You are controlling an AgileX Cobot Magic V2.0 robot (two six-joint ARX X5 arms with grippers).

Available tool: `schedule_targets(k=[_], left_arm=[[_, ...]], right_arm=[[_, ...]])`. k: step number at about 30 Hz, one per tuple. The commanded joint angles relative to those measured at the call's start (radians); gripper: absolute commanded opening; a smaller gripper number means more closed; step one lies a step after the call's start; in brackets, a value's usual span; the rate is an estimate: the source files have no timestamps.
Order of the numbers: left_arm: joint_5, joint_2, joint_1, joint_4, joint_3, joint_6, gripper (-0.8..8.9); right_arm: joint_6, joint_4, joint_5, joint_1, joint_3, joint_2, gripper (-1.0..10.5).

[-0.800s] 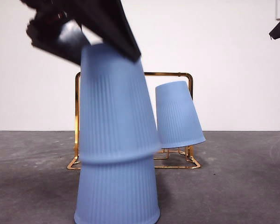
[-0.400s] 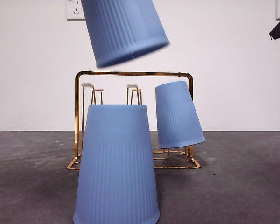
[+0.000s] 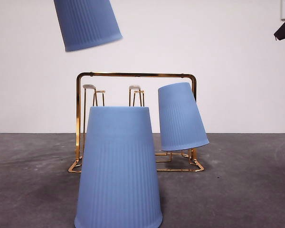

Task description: Pick the top cup and place it on cupholder, pick up the mid cup and place it on cupholder, last pick the bottom cup and place it on cupholder.

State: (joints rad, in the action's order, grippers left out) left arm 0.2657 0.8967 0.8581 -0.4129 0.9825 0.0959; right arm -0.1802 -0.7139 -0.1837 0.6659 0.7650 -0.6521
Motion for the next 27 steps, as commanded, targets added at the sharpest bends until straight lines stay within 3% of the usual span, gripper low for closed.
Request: schedule_targets(k=[1, 11, 27], left_arm=[[0.007, 0.006, -0.030, 0.040, 0.026, 0.002, 2.09], [-0.047, 0.098, -0.155, 0.060, 0.026, 0.003, 2.09], [-0.165, 0.335, -0.257, 0.096, 0.026, 0.003, 2.14]], right_arm=[[0.009, 0.011, 0.001, 0.008, 0.004, -0.006, 4.9], [0.010, 0.011, 0.001, 0.008, 0.004, -0.006, 4.9], [0.010, 0.010, 0.001, 0.008, 0.004, -0.006, 4.9]])
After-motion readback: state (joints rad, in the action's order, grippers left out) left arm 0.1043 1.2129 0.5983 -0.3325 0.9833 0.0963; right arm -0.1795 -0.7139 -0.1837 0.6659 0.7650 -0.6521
